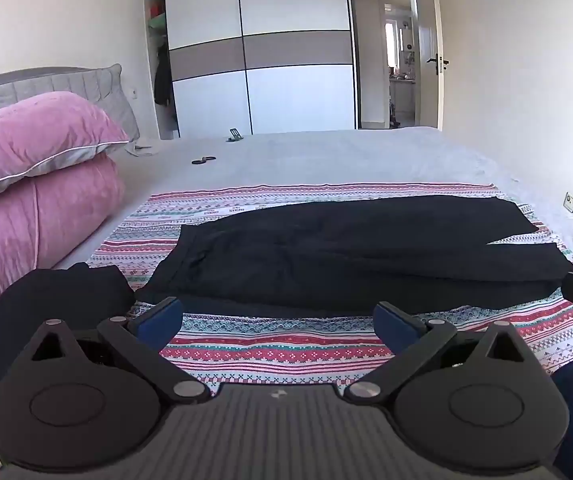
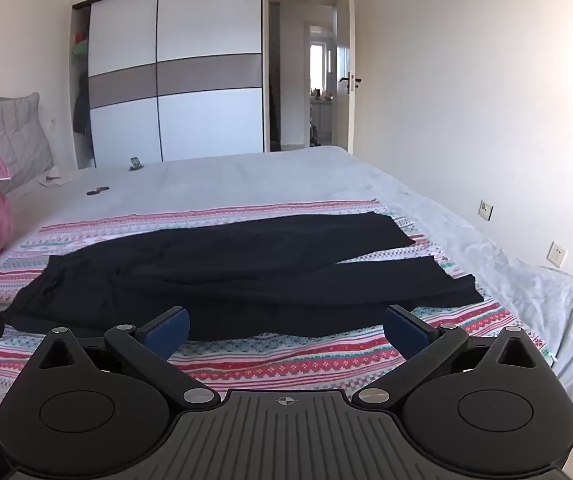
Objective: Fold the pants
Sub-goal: 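Move both grippers toward the black pants' leg ends on the blanket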
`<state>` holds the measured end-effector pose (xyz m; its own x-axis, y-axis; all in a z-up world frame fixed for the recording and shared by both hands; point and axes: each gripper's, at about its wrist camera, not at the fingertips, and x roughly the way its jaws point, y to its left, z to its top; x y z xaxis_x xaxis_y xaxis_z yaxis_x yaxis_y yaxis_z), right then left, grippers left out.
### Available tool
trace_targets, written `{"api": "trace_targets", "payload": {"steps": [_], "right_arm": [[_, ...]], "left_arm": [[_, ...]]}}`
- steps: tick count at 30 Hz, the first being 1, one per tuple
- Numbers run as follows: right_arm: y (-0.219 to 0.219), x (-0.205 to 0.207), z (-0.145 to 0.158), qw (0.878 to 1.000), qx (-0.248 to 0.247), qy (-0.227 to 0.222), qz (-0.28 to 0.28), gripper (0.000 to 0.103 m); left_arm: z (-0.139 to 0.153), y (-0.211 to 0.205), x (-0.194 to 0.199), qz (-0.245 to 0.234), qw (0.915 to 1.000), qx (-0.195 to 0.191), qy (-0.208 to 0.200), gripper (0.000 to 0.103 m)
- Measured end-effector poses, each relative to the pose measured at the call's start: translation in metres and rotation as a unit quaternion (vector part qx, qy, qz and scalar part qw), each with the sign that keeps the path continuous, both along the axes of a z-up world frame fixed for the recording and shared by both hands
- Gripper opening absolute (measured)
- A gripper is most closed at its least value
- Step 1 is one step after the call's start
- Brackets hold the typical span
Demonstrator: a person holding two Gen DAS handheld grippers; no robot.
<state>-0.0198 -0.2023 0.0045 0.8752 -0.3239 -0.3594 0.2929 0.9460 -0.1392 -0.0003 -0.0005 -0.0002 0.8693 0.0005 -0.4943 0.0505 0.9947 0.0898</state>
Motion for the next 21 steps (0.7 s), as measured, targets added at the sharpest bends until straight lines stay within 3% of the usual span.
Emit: {"api": "trace_targets", "payload": {"steps": [21], "right_arm": [[0.003, 0.004, -0.003, 1.000, -0.003, 0.019, -0.002, 0.103]], "left_arm": [[-0.013, 0.010, 0.017, -0.001, 0.9997, -0.010, 0.020, 0.101]]}}
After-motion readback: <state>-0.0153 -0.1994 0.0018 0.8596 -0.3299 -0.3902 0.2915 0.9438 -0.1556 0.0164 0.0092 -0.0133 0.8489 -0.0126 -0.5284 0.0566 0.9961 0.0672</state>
